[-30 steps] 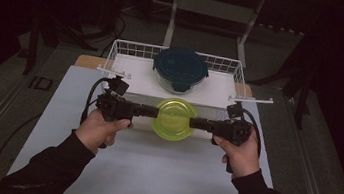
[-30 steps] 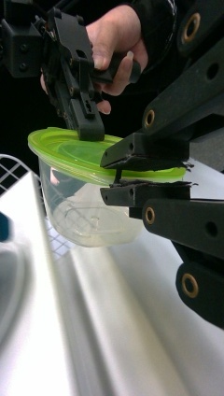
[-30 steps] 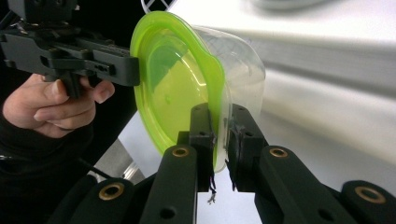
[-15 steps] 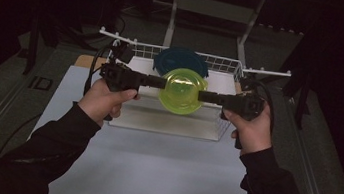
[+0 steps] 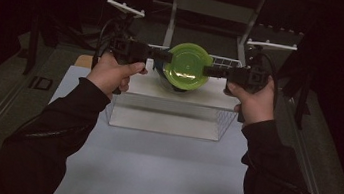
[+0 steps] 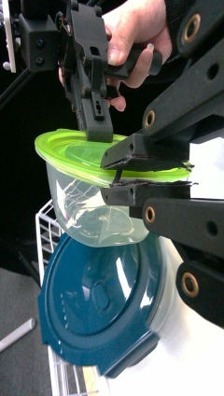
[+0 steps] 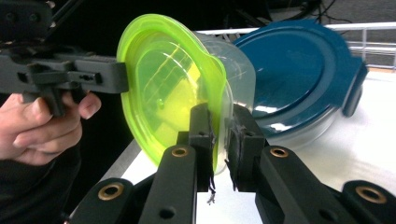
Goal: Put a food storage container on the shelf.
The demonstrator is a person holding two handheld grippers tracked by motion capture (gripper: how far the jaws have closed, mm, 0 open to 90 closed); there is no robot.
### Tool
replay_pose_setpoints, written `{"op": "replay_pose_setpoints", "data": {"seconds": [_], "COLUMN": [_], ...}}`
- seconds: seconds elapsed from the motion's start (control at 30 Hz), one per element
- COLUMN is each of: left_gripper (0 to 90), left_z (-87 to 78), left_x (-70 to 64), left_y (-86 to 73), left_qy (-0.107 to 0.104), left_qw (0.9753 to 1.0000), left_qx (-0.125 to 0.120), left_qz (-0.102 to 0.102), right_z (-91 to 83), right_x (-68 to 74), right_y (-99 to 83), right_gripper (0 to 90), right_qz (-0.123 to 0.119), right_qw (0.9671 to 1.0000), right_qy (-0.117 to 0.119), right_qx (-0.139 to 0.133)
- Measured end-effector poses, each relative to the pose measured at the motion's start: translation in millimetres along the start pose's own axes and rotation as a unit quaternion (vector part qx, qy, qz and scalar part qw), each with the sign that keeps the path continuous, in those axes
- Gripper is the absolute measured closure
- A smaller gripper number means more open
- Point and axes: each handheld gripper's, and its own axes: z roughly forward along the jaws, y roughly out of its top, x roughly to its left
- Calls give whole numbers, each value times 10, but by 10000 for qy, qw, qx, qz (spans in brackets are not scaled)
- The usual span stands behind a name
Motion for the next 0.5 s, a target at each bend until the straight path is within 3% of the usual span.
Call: {"op": "replay_pose_setpoints", "data": {"seconds": [0.3, 0.5], "left_gripper": [814, 807], "left_z": [129, 167], "left_x": [229, 322], "left_y": [112, 145], "left_qy": [-7, -44], "left_qw": [9995, 9988], "left_qx": [20, -69], "left_qz": [-324, -483], "right_z": [168, 197], "right_x": [-112, -175], "right_y": [164, 236], "right_gripper": [806, 804], "right_qz": [172, 292], "right_qw": [9994, 9994], "right_qy": [-284, -175], "right_qx": [76, 82]}}
